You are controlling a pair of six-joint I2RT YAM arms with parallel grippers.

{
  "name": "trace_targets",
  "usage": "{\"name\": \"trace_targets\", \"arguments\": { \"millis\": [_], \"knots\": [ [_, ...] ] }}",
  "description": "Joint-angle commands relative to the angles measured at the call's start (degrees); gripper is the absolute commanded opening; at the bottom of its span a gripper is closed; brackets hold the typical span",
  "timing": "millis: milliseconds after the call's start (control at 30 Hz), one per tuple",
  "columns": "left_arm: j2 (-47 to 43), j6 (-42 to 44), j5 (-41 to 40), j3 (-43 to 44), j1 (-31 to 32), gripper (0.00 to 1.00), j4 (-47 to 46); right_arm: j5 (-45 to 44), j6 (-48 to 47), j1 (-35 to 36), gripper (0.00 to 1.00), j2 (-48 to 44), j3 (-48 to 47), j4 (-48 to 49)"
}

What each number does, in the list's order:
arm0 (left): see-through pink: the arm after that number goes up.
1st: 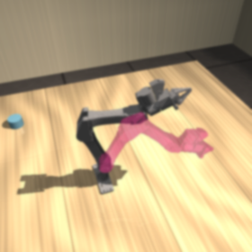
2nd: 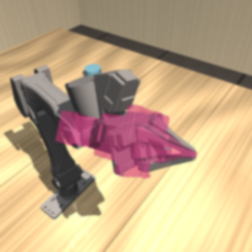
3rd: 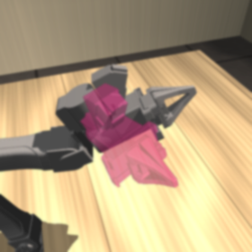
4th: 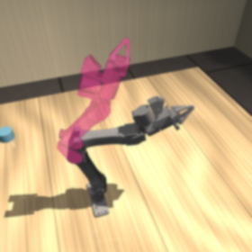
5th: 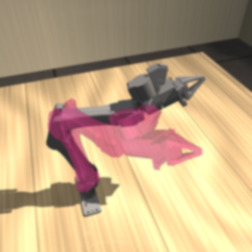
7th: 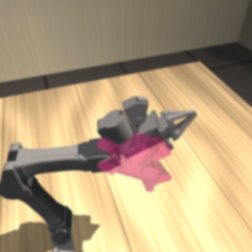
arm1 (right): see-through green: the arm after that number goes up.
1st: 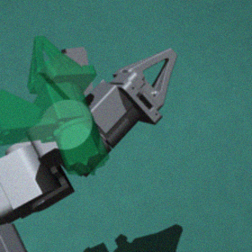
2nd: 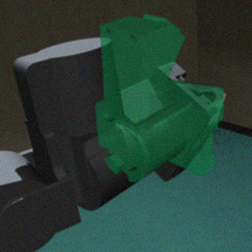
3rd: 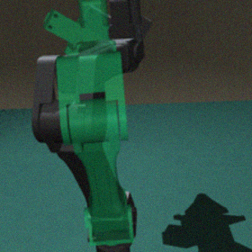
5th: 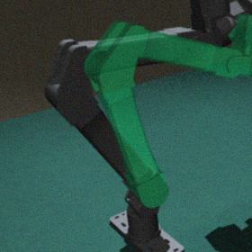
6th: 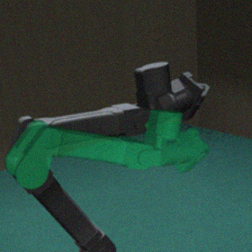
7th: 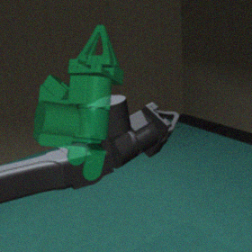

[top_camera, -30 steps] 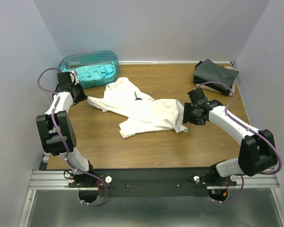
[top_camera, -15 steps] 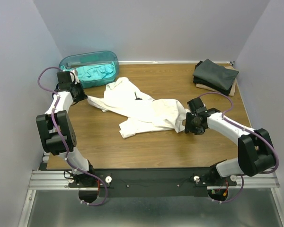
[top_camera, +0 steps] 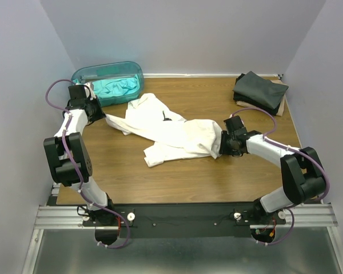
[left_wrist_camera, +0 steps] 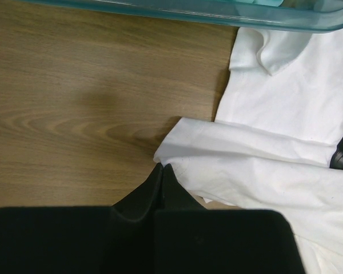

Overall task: Fold and stack the t-shirts
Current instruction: Flatten the tshirt out

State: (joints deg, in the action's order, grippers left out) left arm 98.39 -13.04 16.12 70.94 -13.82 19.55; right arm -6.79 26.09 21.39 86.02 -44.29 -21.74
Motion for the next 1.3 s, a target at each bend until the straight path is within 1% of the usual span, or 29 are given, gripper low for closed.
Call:
{"name": "trace_targets", "arguments": {
  "millis": [0, 100, 200, 300, 467, 500, 533, 567, 733, 833, 867, 900, 967, 1000, 1167, 1267],
  "knots": [
    [0.3, 0.8, 1.0, 1.5, -0.6, 0.00, 0.8, 1.3, -2.4, 0.1, 0.48, 2.8, 0.3, 3.2],
    [0.2, 0.9, 0.8, 1.5, -0.5, 0.00, 0.9, 3.3, -2.7, 0.1, 0.44, 2.8, 0.3, 3.7],
    [0.2, 0.9, 0.8, 1.5, -0.5, 0.00, 0.9, 4.6, -3.0, 0.1, 0.38, 2.9, 0.4, 4.2],
    [0.3, 1.0, 0.7, 1.6, -0.5, 0.00, 1.0, 5.9, -3.1, 0.1, 0.33, 3.1, 0.5, 4.3],
    [0.5, 1.2, 0.7, 1.9, -0.4, 0.00, 1.2, 9.1, -2.8, 0.1, 0.15, 2.4, 1.3, 4.2],
    [0.5, 1.3, 0.6, 1.8, -0.5, 0.00, 1.2, 9.2, -2.5, 0.1, 0.07, 2.1, 1.5, 4.2],
    [0.5, 1.2, 0.6, 1.9, -0.5, 0.00, 1.1, 9.3, -2.4, 0.0, 0.02, 1.8, 1.8, 4.2],
    [0.6, 1.3, 0.6, 1.9, -0.5, 0.00, 1.2, 9.5, -2.2, 0.1, 0.00, 1.5, 2.0, 4.1],
    [0.7, 1.3, 0.6, 2.0, -0.6, 0.00, 1.3, 9.6, -1.1, 0.1, 0.01, -0.9, 0.7, 1.1],
    [0.7, 1.4, 0.6, 2.6, -0.6, 0.00, 1.5, 7.2, -1.6, 0.0, 0.00, -3.3, -4.6, -4.1],
    [0.7, 1.4, 0.7, 3.0, -0.5, 0.00, 1.5, 5.2, -2.2, 0.1, 0.00, -4.6, -6.1, -7.1],
    [0.7, 1.3, 0.6, 3.2, -0.5, 0.00, 1.5, 4.4, -2.5, 0.0, 0.00, -5.3, -9.4, -8.6],
    [0.7, 1.1, 0.7, 3.6, -0.5, 0.00, 1.5, 3.5, -3.3, -0.4, 0.00, -6.6, -12.3, -11.3],
    [0.7, 1.1, 0.7, 4.1, -0.5, 0.00, 1.6, 2.8, -4.2, -0.8, 0.00, -7.9, -15.3, -13.7],
    [-0.5, -0.1, 1.5, 6.3, -0.5, 0.00, 1.5, 1.0, -6.0, -2.5, 0.00, -10.3, -23.4, -18.9],
    [-1.5, -1.3, 3.2, 9.5, -0.4, 0.00, 1.4, -0.1, -6.6, -3.0, 0.00, -10.5, -28.9, -21.1]
  ]
}}
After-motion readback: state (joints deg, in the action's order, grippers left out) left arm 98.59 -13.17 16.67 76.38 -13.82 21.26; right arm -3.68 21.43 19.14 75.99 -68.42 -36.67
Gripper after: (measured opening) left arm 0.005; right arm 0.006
